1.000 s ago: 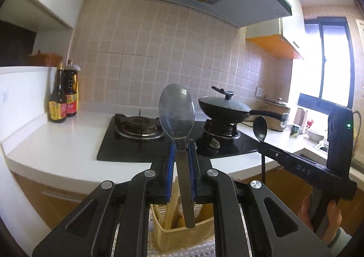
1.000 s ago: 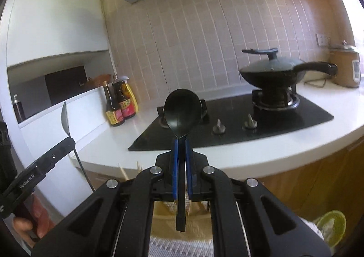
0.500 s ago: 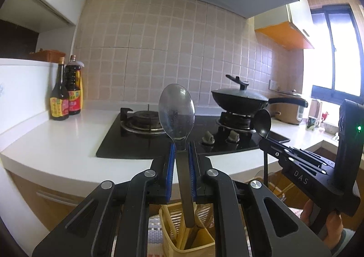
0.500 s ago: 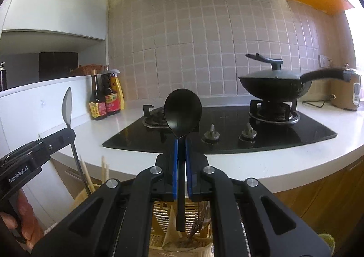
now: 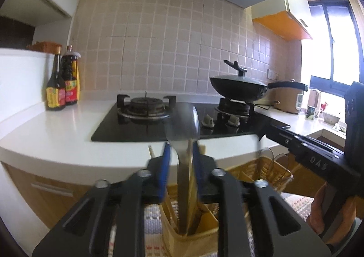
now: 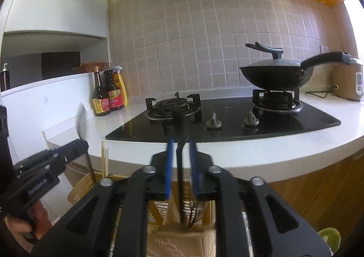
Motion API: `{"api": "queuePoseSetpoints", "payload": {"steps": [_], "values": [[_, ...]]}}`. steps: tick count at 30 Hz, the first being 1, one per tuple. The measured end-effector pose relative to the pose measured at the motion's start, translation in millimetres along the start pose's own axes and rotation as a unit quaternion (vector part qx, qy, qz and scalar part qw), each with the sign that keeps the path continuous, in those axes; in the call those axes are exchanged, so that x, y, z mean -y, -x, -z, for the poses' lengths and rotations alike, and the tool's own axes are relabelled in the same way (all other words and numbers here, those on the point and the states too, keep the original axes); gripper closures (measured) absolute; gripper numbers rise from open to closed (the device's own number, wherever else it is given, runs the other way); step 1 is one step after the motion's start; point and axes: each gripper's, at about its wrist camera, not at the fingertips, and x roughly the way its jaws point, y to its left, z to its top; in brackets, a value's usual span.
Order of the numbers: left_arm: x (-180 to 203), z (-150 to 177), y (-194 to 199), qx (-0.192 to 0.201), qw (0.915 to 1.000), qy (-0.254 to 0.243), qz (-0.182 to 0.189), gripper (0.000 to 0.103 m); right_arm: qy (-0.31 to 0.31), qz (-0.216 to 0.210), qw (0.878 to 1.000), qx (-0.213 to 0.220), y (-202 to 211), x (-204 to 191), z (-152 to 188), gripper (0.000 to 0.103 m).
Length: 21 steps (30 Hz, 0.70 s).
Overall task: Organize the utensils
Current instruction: 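Open both tools and withdraw them from the basket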
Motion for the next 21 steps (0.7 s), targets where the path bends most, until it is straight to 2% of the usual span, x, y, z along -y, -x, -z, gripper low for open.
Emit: {"api": "queuePoseSetpoints", "payload": {"steps": [3,8,14,19,21], "values": [[-2,4,6,-0.004,1.0000,0.003,-0.001,0.078,-0.009,0.000,1.000,-0.002,11,4,0,0.075],[-5,2,29,-0.008,0.9997,0.021,0.009,0.070,-0.026,-0.002,1.000,-0.016,41,5,-2,0.075],[2,-1,64,-0.037,0.9985,0.032,0.025,0.067,-0.027,0.004,0.998,-0.054,74,-3,1,0.075],[13,17,89,-0.105,0.9930,0.036,0.041,0.064,-0.015,-0.002,0.994,-0.104,100,-16,20,0.075],[17,32,95,-0.145,0.9876,0.039,0.047,0.064,-0.016,-0.005,0.992,-0.124,106,-20,31,0.075]]}}
